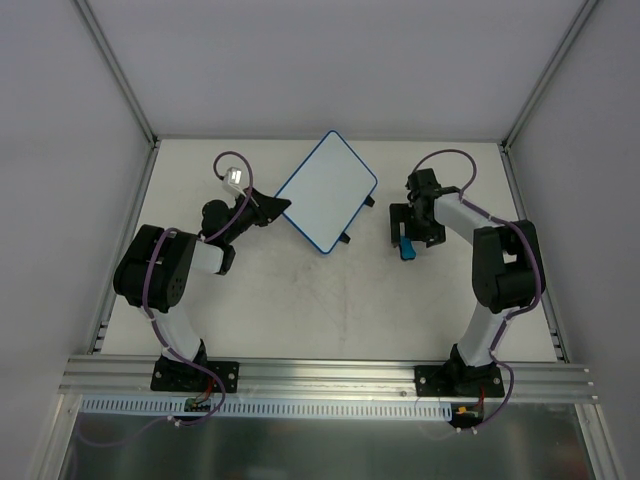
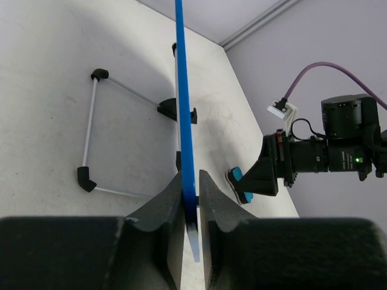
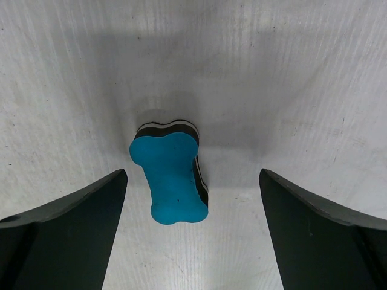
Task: Erase the whiteboard
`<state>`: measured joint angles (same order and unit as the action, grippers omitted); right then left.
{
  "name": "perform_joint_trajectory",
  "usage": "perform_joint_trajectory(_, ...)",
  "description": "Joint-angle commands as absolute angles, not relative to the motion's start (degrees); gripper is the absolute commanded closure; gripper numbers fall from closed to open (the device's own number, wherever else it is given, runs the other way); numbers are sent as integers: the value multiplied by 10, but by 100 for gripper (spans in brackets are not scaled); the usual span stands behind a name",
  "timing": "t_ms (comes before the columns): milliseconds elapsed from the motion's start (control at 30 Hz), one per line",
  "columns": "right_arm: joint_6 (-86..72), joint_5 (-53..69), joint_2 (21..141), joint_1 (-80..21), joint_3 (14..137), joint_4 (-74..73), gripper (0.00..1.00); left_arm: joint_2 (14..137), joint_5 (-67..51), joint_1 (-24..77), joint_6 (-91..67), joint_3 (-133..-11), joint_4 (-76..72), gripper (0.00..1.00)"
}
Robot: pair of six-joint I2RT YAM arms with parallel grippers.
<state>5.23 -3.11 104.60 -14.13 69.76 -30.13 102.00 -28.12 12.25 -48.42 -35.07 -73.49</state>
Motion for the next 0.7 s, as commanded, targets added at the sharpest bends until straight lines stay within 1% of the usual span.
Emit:
perform_joint_trajectory(0, 58, -28, 1034, -137, 708, -298, 4, 1027, -316, 123, -476, -350, -793, 85)
perform_joint_trajectory(133, 57, -31, 1031, -137, 705, -295, 4, 1028, -316, 123, -475, -352, -793, 69)
perform_joint_trajectory(200, 56, -32, 1031, -138, 705, -294, 4, 1029, -316, 123, -474, -353, -790, 65)
perform_joint_trajectory(233, 56, -32, 1030, -138, 704, -294, 4, 1030, -317, 123, -473, -354, -790, 60)
perform_joint_trajectory(367, 57, -35, 1018, -137, 696, -287, 4, 1031, -319, 123, -472, -358, -792, 54)
perform_joint_trajectory(433, 56, -36, 1005, -137, 689, -280, 4, 1029, -319, 122, -469, -359, -791, 52)
perform_joint_trajectory(533, 54, -33, 978, -137, 677, -270, 3, 1020, -318, 118, -457, -359, -782, 44)
perform_joint_trajectory(567, 54, -29, 968, -138, 672, -258, 3, 1015, -316, 116, -453, -353, -771, 36)
perform_joint_trajectory(600, 54, -26, 957, -138, 667, -251, 2, 1005, -312, 114, -444, -347, -770, 32)
perform_joint_trajectory(667, 57, -12, 924, -137, 650, -235, 1, 993, -309, 108, -434, -335, -769, 19)
